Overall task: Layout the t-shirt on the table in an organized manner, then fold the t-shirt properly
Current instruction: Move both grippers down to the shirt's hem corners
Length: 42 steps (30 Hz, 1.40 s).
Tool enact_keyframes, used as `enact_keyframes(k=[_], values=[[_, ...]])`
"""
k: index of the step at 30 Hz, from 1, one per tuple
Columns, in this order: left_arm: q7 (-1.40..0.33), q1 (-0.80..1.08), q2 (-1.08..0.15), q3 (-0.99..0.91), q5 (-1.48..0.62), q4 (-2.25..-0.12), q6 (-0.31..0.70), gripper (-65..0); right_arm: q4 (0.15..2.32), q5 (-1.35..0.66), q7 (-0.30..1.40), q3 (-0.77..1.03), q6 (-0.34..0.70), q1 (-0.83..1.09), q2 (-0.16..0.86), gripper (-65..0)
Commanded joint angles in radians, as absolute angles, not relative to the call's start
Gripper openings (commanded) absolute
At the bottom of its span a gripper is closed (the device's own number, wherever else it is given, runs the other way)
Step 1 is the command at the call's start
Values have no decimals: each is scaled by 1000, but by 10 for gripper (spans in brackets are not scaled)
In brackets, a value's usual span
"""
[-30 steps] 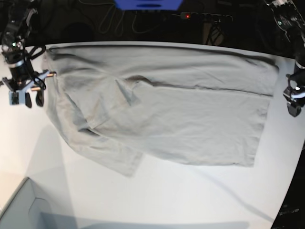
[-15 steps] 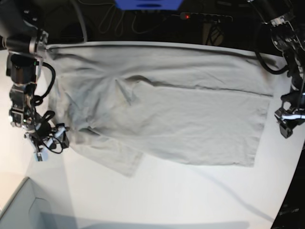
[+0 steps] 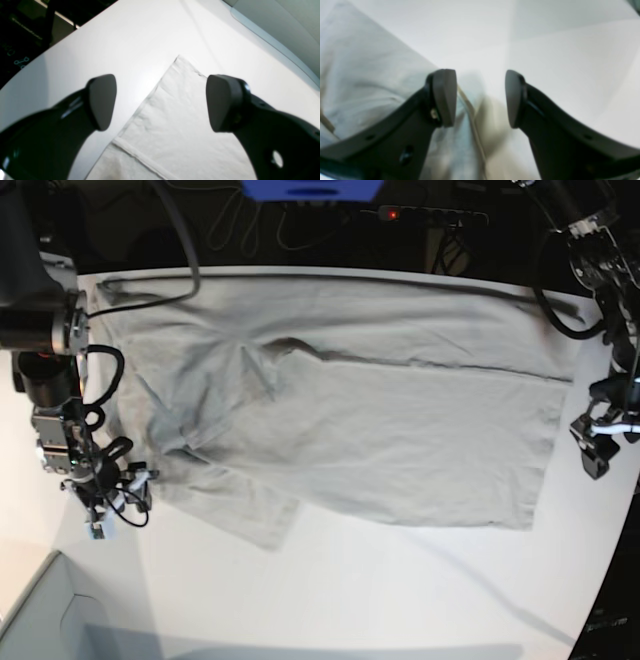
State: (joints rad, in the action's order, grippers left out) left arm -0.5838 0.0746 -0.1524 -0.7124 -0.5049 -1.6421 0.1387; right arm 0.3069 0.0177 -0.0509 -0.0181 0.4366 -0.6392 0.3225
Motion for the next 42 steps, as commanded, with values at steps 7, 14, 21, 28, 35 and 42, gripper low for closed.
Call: enact_keyframes(k=[7, 14, 21, 28, 35, 42], values=[[-561, 24, -173, -697, -516, -1587, 139, -109, 295, 1, -74, -41, 433, -634, 300, -337], [-559, -53, -254, -598, -516, -1452, 137, -108, 282, -1, -79, -38, 433, -591, 300, -357], [-553, -312, -348, -443, -515, -1082, 140, -108, 285, -1, -76, -38, 433, -588, 300, -618], [-420, -605, -392, -209, -484, -538, 137, -108, 282, -1, -70, -39, 433, -584, 303, -650], [-159, -699, -357, -30, -323, -265, 137, -108, 282, -1, -70, -39, 433, -584, 303, -650], [-128, -696, -340, -24, -321, -179, 137, -108, 282, -1, -70, -39, 433, -584, 303, -650]])
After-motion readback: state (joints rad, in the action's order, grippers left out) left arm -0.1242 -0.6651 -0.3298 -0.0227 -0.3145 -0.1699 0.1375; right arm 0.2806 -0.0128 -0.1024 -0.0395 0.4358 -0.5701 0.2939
